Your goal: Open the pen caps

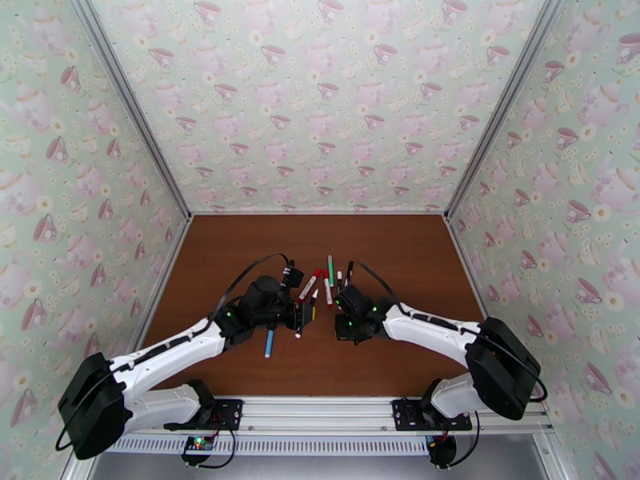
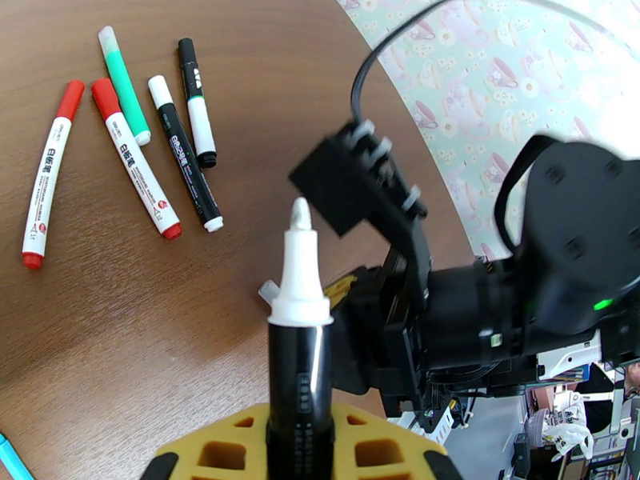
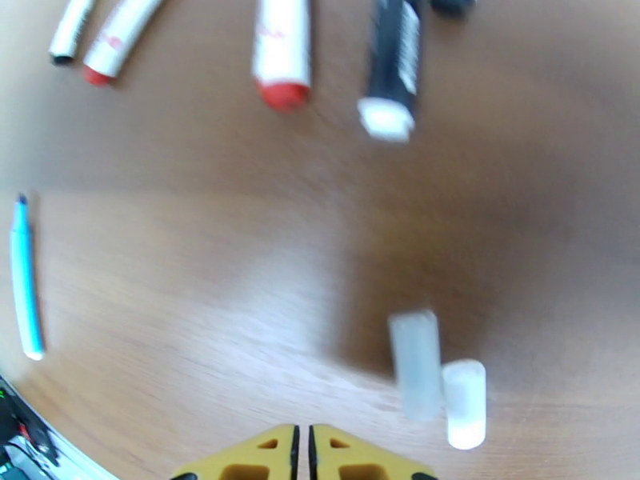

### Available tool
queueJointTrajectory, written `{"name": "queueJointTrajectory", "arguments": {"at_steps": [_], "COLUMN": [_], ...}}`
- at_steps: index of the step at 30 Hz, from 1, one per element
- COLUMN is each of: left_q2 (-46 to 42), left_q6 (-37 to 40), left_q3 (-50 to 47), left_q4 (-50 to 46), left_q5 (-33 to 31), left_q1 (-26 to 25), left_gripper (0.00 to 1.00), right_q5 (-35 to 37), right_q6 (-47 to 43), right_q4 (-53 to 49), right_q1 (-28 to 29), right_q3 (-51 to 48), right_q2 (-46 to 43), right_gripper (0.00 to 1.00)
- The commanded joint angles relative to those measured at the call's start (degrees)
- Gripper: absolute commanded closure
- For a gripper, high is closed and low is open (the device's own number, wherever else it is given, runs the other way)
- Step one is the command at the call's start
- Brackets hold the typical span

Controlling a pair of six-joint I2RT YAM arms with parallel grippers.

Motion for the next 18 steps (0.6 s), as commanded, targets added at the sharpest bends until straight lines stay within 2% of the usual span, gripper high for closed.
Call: {"name": "queueJointTrajectory", "arguments": {"at_steps": [1, 10, 18], "left_q2": [-0.4, -2.0, -2.4], "left_q6": [-0.5, 0.0, -0.6], "left_q3": [-0.2, 0.2, -0.5], "left_q4": [0.6, -1.9, -1.1], "left_q5": [-0.3, -1.5, -1.4], "left_q1": [0.4, 0.5, 0.5], "left_gripper": [1.00, 1.00, 1.00], "right_q5": [2.7, 6.0, 8.7], "right_q6": [0.6, 2.6, 4.0], "right_q4": [-0.7, -2.7, -4.3], "right_q1": [0.3, 0.1, -0.6], "right_q3": [3.4, 6.4, 5.1], "right_q2": [3.4, 9.2, 9.9], "right_gripper": [0.87, 0.88, 0.89]}}
